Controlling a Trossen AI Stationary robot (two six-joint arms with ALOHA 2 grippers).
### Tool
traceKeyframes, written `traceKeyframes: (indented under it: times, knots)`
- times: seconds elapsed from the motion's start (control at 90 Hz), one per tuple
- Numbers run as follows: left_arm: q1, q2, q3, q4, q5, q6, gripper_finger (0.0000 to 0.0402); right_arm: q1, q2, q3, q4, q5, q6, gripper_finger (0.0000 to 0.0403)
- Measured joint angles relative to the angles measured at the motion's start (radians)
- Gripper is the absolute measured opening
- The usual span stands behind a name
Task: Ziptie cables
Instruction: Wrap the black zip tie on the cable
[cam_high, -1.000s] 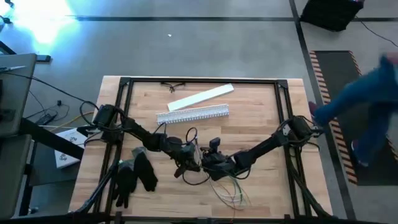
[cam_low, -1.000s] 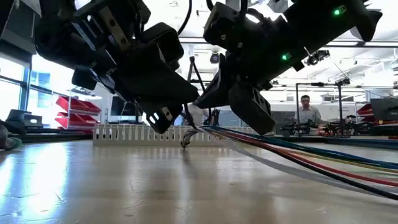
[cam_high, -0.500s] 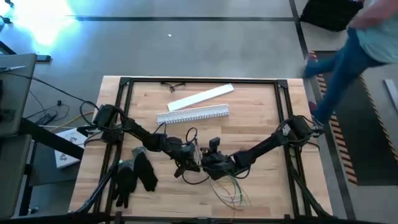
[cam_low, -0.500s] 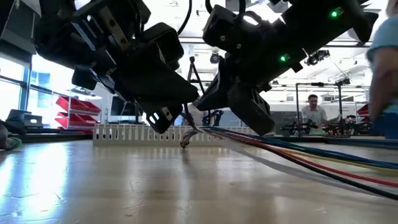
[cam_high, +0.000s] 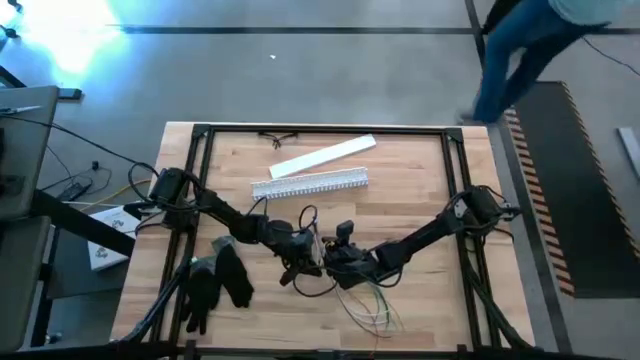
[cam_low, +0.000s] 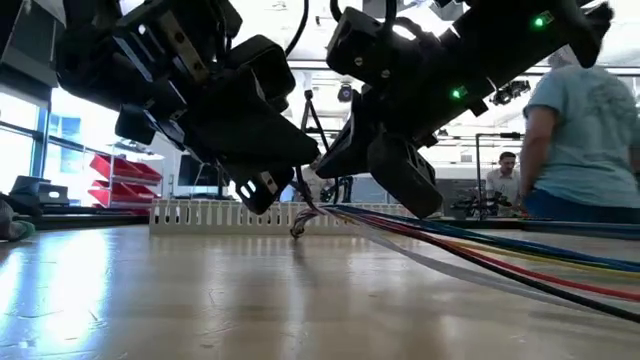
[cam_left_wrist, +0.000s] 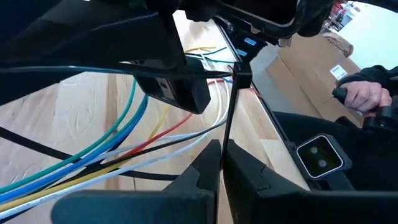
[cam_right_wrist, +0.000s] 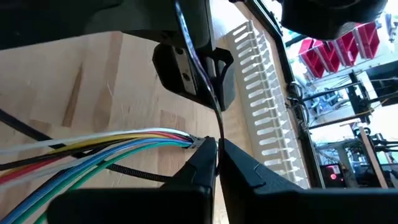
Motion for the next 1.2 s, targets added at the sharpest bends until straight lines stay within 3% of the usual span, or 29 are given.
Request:
traceKeyframes:
  times: [1.2]
  knots:
    - [0.001, 0.032, 0.0, -0.017, -0.011, 0.01, 0.0, 0.03, 0.0, 0.0, 0.114, -0.008, -0.102, 0.0]
